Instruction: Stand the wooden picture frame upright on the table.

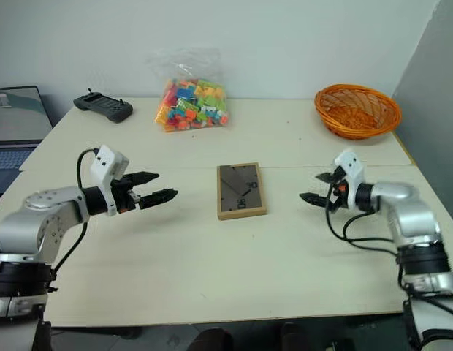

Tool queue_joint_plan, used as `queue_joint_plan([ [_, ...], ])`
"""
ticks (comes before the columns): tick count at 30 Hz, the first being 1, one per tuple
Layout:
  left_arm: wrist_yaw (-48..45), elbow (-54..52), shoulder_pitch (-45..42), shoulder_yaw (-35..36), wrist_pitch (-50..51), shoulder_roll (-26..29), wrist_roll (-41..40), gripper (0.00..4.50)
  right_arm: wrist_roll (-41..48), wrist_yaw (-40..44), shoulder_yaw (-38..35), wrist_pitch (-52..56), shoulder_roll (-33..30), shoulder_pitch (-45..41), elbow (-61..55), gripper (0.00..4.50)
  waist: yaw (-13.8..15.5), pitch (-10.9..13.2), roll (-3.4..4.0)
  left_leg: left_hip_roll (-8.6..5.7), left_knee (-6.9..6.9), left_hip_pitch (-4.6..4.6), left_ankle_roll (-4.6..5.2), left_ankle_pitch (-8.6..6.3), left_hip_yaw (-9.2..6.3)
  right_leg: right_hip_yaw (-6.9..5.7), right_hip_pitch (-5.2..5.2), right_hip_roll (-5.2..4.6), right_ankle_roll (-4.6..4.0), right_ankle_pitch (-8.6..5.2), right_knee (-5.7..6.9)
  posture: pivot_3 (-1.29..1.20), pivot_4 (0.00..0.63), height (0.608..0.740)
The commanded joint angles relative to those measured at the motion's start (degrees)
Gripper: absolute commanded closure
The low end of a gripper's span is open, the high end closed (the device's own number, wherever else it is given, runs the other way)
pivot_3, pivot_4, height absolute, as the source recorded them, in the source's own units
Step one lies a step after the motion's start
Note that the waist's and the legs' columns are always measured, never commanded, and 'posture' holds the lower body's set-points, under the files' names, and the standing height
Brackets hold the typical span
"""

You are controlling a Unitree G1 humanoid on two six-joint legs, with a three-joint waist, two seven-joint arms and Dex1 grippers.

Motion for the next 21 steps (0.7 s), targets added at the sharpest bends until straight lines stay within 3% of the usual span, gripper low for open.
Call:
queue_joint_plan([
  [1,-0.9,3.1,-1.7,-2.0,-4.3,0.2,3.5,0.0,-0.7,2.6,1.0,-1.8,-0.2,-3.2,3.2,0.03,0.0,0.0,-0.02,0.0,0.0,0.02,0.0,0.0,0.0,0.0,0.01,0.0,0.0,0.0,0.0,0.0,0.15,0.74],
  [7,0.6,6.3,-4.4,-3.2,-6.3,-1.8,6.3,0.0,-3.2,1.3,1.6,-5.0,1.2,-5.1,7.2,0.03,0.1,0.0,-0.02,0.01,0.1,-0.28,-0.03,0.01,0.06,0.04,-0.21,-0.03,0.0,0.0,0.01,0.0,0.15,0.74],
  [13,2.4,11.0,-7.4,-4.2,-10.2,-6.4,8.7,0.0,-8.9,-5.1,3.5,-13.6,7.0,-7.9,14.9,0.03,0.2,0.0,-0.02,0.01,0.11,-0.23,-0.03,0.02,0.07,0.04,-0.21,-0.04,0.0,0.01,0.07,0.0,0.15,0.74],
  [14,1.9,12.2,-7.9,-5.0,-11.6,-7.1,9.4,0.35,-9.4,-5.6,3.7,-14.7,8.1,-8.8,17.0,0.41,0.1,0.0,-0.02,0.01,0.11,-0.24,-0.04,0.02,0.07,0.04,-0.22,-0.04,0.0,0.0,0.07,0.0,0.15,0.74],
  [17,1.3,15.9,-8.8,-7.2,-15.1,-9.0,12.0,0.86,-12.4,-6.6,5.6,-18.9,10.7,-10.5,22.3,0.98,0.0,0.0,-0.02,0.01,0.11,-0.24,-0.11,0.06,0.11,0.06,-0.24,-0.04,0.0,0.01,0.07,0.0,0.15,0.74],
  [21,6.5,25.1,-11.7,-9.0,-22.0,-13.4,16.7,1.73,-17.0,-10.7,7.8,-25.8,14.8,-13.0,30.9,1.97,0.0,0.0,-0.02,0.01,0.11,-0.24,-0.25,0.15,0.14,0.08,-0.24,-0.04,0.0,0.01,0.05,0.0,0.15,0.74],
])
